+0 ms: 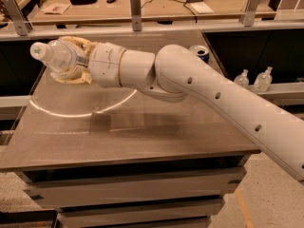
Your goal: Knock blue plastic bottle over
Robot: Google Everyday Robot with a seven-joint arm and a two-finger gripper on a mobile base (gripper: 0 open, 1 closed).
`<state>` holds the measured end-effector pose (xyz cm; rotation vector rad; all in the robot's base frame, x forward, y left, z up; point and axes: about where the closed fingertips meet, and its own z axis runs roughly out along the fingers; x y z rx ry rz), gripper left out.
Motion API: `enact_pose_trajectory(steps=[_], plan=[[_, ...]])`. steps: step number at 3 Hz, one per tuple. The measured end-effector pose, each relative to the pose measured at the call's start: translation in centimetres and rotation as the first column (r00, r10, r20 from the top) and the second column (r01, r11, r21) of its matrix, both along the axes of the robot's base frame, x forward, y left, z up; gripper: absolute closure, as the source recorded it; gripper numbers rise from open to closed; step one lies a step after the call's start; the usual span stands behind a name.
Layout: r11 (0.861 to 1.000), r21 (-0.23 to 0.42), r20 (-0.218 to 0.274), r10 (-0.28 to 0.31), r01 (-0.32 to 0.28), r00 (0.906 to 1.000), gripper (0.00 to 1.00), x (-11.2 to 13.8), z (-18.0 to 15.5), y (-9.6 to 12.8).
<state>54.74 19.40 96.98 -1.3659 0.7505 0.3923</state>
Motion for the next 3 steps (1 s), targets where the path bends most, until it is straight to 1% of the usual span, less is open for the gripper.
enact_pose_trajectory(steps=[1, 2, 3], plan=[[1.0, -0.004, 0.008, 0.001, -0.001, 1.0, 1.0, -0.04, -0.02, 0.05], [0.995, -0.076, 0.07, -0.055, 0.06, 0.9961, 1.0, 0.12, -0.57, -0.3], [0.98, -0.153, 0.182, -0.098, 0.127, 0.9784, 1.0, 0.23, -0.82, -0.91]])
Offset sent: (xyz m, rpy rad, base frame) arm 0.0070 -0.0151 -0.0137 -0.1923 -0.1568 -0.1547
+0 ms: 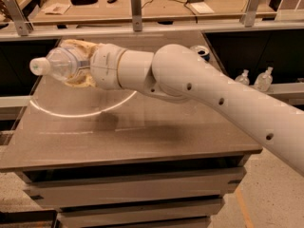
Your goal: Knock blue plastic bottle over
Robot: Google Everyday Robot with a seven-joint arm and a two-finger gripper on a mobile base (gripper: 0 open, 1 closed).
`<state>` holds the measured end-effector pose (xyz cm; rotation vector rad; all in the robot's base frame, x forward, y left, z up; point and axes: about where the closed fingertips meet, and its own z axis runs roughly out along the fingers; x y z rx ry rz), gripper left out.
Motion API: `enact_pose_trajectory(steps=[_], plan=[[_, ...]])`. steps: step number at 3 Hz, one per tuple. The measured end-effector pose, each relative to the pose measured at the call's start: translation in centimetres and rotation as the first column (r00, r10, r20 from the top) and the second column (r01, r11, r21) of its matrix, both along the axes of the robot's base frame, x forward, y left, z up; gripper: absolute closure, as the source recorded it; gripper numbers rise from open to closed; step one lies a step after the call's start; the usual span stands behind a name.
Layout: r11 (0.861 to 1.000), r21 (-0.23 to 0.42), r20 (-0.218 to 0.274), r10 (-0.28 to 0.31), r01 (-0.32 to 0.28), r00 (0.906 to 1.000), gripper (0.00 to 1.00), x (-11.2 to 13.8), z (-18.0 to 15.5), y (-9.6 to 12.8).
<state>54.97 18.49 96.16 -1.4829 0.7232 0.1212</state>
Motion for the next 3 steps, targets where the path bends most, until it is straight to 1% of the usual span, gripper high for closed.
enact_pose_trajectory(steps=[1, 2, 3], plan=[[0.997, -0.078, 0.106, 0.016, -0.008, 0.9942, 1.0, 0.3, -0.7, -0.4], [0.985, -0.149, 0.105, 0.102, -0.085, 0.9893, 1.0, 0.8, -1.7, -0.1], [0.951, -0.259, 0.065, 0.192, -0.169, 0.9793, 1.0, 1.5, -2.4, -0.3]])
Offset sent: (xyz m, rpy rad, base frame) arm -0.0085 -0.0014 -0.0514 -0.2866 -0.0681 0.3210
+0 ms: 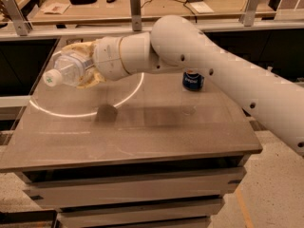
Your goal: Knock blue plastic bottle over
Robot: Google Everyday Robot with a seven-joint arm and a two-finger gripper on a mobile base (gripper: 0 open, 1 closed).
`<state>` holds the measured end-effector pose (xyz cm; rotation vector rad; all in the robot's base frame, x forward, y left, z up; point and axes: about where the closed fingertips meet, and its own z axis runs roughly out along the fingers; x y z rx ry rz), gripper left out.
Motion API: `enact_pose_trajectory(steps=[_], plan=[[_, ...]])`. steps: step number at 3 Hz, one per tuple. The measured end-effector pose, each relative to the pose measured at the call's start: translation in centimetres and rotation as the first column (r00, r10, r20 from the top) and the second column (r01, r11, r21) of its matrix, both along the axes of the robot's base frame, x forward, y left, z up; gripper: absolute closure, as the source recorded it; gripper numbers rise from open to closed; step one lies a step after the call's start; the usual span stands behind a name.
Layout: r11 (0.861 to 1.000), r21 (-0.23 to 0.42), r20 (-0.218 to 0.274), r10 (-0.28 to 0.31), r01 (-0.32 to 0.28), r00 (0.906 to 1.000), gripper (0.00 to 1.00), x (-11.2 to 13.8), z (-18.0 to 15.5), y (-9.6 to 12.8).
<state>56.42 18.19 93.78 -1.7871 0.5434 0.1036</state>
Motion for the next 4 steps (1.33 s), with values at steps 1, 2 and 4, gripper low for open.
enact_pose_trajectory(steps=[1, 2, 4], plan=[[0.989, -0.135, -0.031, 0.057, -0.061, 0.9979, 1.0, 0.3, -0.9, -1.1], [0.937, -0.321, -0.067, 0.121, -0.136, 0.9904, 1.0, -1.5, -3.2, -2.7], [0.801, -0.583, -0.04, 0.133, -0.131, 0.9903, 1.0, -3.8, -7.3, -4.8]])
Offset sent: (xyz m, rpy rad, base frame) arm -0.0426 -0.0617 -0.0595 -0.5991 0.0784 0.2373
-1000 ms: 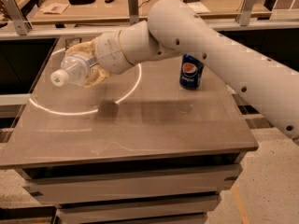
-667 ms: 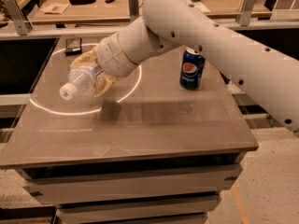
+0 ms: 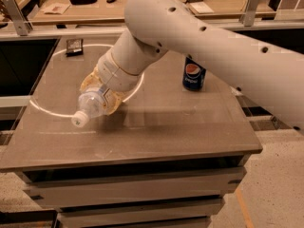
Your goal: Knock blue plastic bottle over
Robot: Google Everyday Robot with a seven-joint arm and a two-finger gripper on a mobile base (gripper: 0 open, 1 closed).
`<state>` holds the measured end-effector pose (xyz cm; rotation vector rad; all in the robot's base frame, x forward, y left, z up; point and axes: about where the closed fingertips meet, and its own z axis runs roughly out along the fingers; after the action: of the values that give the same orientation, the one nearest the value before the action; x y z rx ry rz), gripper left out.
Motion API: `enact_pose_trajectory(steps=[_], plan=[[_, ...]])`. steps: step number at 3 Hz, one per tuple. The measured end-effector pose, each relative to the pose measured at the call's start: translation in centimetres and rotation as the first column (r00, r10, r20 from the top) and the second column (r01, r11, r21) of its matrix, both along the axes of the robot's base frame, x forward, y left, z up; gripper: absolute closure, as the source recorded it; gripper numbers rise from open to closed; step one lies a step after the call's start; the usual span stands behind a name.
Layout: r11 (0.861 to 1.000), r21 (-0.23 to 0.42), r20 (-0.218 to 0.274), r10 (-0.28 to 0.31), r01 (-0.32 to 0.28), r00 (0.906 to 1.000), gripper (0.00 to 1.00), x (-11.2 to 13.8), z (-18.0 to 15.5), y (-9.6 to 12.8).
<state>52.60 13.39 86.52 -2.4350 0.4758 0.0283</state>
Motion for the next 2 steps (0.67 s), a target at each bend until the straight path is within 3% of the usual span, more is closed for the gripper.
enact_pose_trajectory(steps=[2], plan=[[0.993, -0.121, 0.025, 0.014, -0.011, 0.9996, 1.0, -0.66, -1.69, -1.1]])
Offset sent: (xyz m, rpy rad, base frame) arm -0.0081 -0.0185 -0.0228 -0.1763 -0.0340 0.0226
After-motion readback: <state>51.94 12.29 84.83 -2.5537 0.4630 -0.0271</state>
